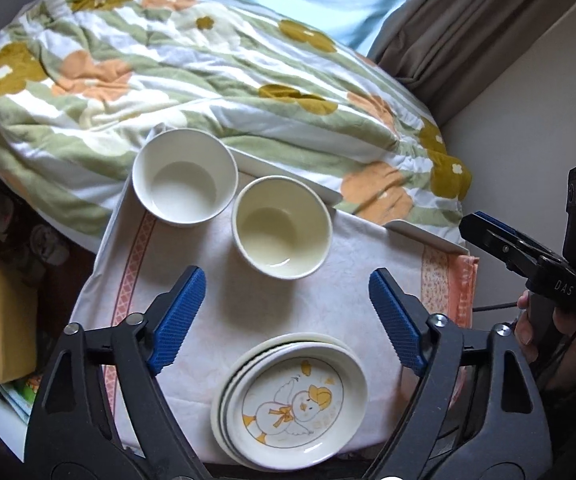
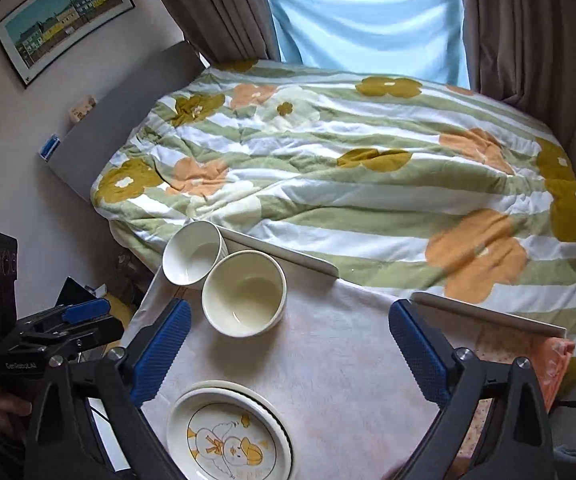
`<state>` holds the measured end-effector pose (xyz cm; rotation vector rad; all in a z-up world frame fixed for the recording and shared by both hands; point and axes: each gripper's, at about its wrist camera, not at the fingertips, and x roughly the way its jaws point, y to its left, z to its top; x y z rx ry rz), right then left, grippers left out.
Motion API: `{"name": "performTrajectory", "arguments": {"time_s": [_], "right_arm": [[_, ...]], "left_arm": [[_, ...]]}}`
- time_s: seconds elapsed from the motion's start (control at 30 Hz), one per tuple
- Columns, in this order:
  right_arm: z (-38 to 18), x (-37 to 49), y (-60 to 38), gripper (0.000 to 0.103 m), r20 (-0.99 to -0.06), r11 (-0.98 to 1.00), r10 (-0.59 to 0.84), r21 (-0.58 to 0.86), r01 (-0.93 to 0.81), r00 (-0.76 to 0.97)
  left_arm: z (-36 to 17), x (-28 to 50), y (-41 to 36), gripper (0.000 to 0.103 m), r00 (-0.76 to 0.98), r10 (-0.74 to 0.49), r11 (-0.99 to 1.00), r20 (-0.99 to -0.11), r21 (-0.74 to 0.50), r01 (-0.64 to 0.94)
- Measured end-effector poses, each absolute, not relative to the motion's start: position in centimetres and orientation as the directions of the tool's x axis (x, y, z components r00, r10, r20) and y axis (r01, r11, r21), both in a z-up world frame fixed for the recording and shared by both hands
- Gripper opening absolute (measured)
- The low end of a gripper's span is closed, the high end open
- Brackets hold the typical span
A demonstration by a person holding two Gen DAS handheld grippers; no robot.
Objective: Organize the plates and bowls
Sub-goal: 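Move both grippers to the large cream bowl and grasp its rim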
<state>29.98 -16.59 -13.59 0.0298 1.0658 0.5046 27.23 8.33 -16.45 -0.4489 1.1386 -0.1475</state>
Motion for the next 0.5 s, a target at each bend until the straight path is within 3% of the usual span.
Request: {"name": "performTrajectory", "arguments": {"time_s": [0.23,0.3,0.5], "right_arm": [[-22.4,34.9,-11.8,0.064,-0.901,0.89,0.385,0.307,-0.337,0.197],[-24.8,35.8,-11.3,0.058,-0.91,0.892,0.387,0.328,-0.312,0.151],[-28.7,36.7,-10.7,0.037,-0.926,0.899,0.372,0.342,-0.273,0.065]], "left_arm": [[-23.9,32.5,9.0,0.058,0.311,-0.382,0.888,-0.87,-0.439,-0.137],[-25.7,33.4,8.7,0.047,0.286,-0.397,0.883,-0.872,-0.448,-0.14],[-28.8,35.1,8.2,0.043,0.239,-0.411,0.883,-0.879,-0.45,-0.135]]}}
